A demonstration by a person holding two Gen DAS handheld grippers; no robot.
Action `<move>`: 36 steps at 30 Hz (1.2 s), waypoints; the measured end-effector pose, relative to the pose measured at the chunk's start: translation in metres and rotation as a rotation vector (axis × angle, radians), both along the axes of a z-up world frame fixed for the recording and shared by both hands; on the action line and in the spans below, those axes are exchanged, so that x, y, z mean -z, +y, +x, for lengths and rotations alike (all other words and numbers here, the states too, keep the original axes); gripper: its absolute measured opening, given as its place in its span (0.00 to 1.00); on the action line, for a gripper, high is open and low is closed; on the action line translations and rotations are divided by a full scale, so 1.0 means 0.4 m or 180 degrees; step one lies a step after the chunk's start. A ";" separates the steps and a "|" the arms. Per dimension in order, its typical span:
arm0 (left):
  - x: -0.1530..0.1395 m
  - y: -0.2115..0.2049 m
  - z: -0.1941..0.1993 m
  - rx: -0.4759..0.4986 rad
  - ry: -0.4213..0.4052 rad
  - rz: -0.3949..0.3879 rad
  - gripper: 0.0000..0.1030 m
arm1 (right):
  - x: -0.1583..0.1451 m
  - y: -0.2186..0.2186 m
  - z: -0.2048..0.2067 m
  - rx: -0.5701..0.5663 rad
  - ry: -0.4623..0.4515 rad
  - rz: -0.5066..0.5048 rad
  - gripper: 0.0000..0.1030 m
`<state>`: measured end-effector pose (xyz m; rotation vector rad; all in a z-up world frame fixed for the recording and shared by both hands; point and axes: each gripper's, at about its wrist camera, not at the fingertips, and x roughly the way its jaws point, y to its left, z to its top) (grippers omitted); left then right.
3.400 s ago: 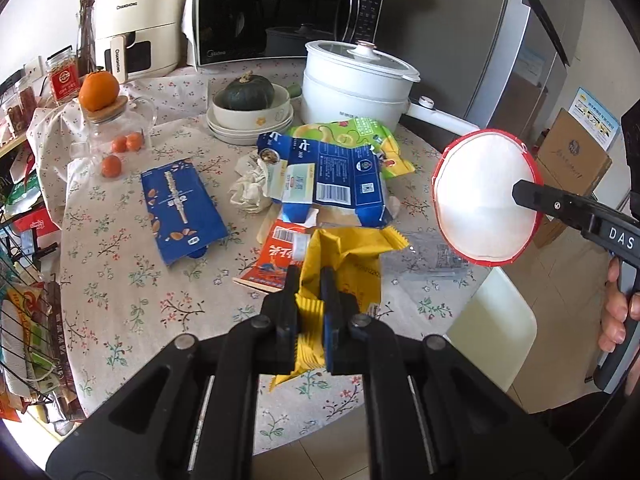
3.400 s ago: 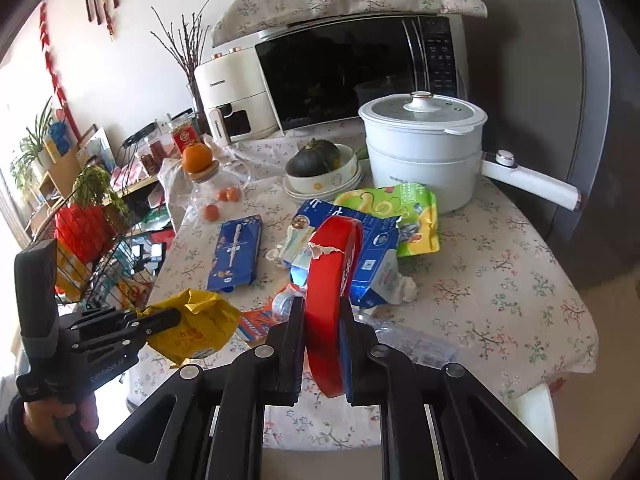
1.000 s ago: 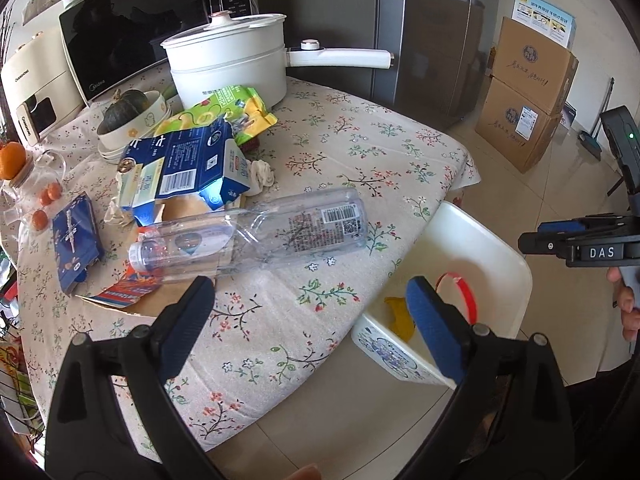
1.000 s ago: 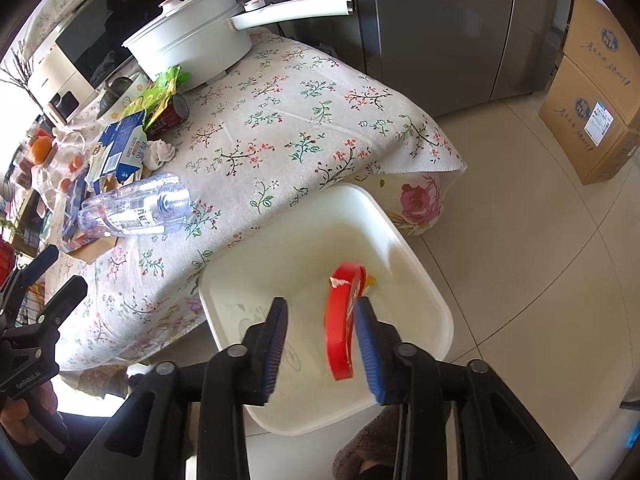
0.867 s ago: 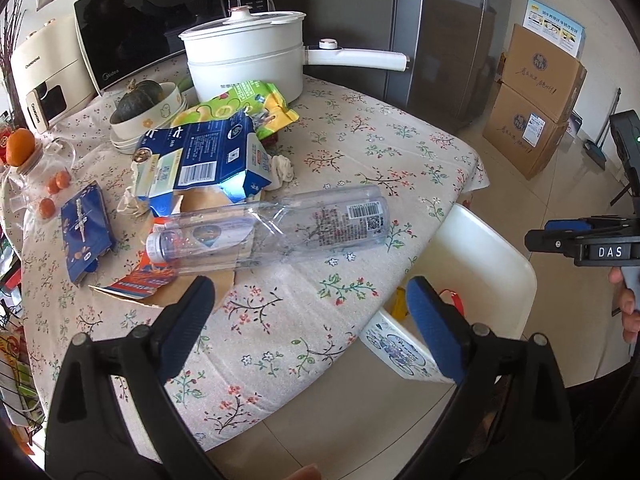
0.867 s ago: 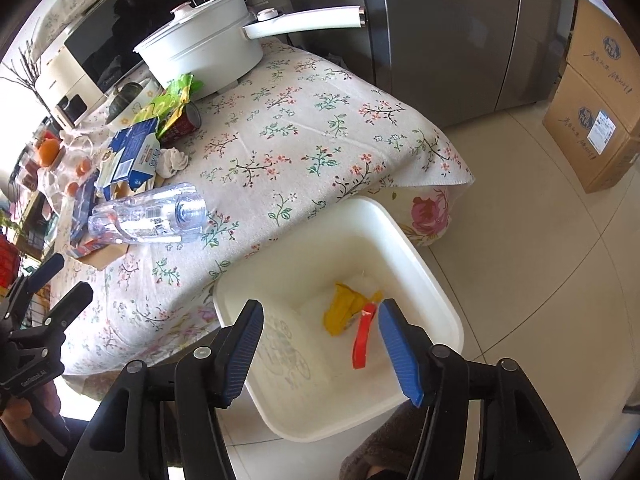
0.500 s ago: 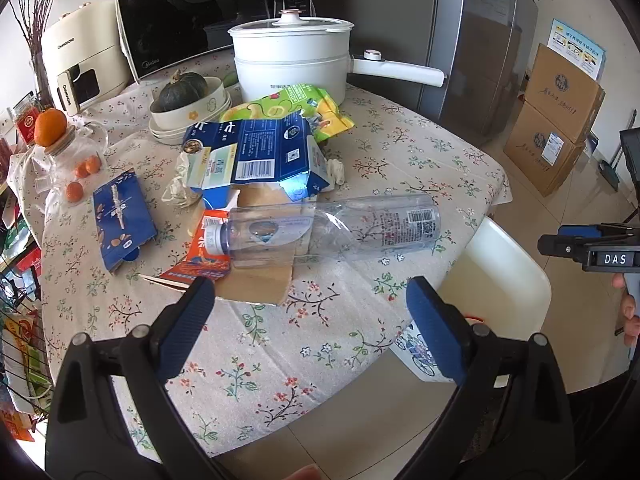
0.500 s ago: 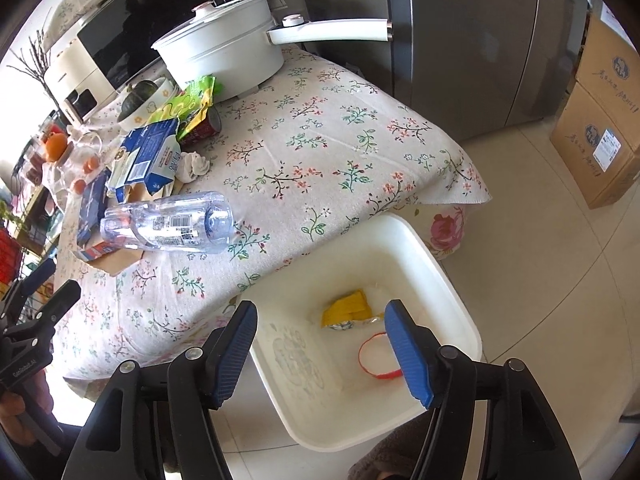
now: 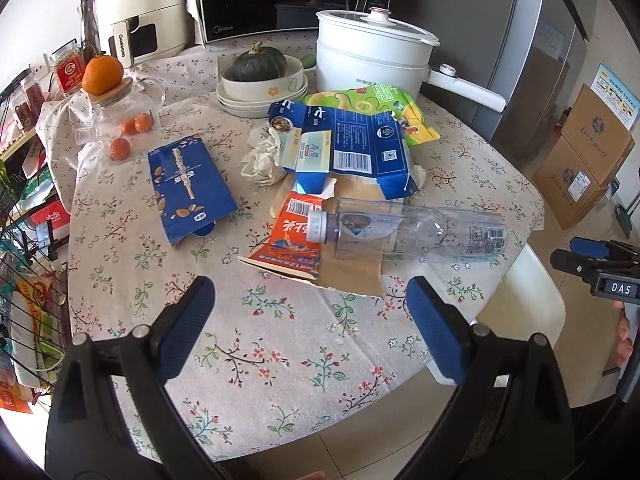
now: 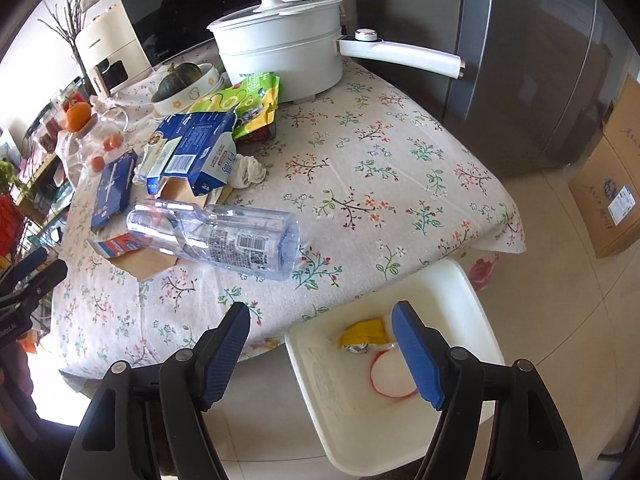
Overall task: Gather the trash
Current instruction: 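Grasp the orange-and-white paper snack box with the left gripper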
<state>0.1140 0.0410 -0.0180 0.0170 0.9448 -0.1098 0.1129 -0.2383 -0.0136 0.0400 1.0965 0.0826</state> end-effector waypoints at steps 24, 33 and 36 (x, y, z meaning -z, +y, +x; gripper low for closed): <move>0.203 0.097 0.138 -0.0598 0.0911 -0.0653 0.22 | 0.094 0.233 0.149 -0.0660 0.0077 -0.0427 0.76; 0.080 0.158 0.092 -0.0734 0.0405 -0.0488 0.05 | 0.126 0.306 0.150 -0.1082 0.0005 -0.0710 0.77; 0.047 0.185 0.075 -0.0804 0.0223 -0.0325 0.04 | 0.136 0.338 0.138 -0.1277 -0.0042 -0.0833 0.79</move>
